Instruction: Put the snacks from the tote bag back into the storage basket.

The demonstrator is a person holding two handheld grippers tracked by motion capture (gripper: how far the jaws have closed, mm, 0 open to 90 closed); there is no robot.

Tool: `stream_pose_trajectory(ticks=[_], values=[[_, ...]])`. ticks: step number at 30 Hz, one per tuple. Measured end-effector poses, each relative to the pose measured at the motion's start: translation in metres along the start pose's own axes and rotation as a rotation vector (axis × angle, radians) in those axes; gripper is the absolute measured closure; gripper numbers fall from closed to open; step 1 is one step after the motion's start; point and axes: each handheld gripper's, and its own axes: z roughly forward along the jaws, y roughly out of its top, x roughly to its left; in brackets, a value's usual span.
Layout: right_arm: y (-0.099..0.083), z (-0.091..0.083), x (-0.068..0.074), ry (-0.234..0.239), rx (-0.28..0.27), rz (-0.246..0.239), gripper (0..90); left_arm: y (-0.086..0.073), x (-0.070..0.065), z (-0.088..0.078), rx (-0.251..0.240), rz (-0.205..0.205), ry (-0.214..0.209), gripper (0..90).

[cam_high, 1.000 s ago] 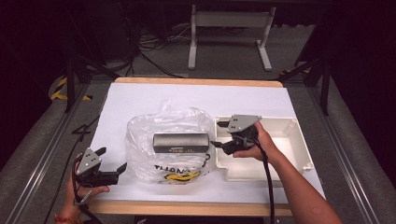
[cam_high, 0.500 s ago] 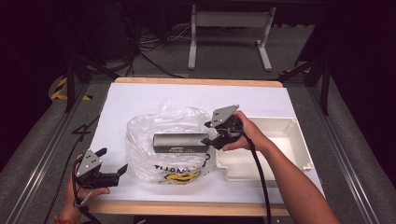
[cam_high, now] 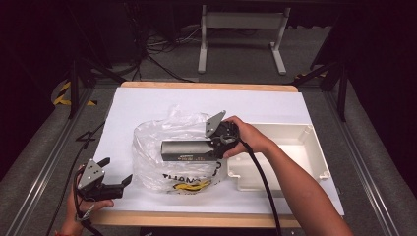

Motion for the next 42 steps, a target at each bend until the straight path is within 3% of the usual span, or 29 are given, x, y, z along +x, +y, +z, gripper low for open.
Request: stream_pose_trajectory(ticks=[7,16,23,42], values=[[0.006,0.014,-0.009,0.04,0.106,-0.02,33.4,-0.001,0.0,0.001,0.004,0.0,-0.004,3.8],[0.01,0.023,-0.012,0.079,0.156,-0.035,34.1,-0.001,0.0,0.001,0.011,0.003,-0.008,3.8],[0.014,0.03,-0.013,0.121,0.194,-0.048,41.0,-0.001,0.0,0.001,0.011,0.003,-0.012,3.8],[0.017,0.023,-0.011,0.11,0.161,-0.073,42.6,-0.002,0.0,0.001,0.017,0.001,-0.007,3.8]])
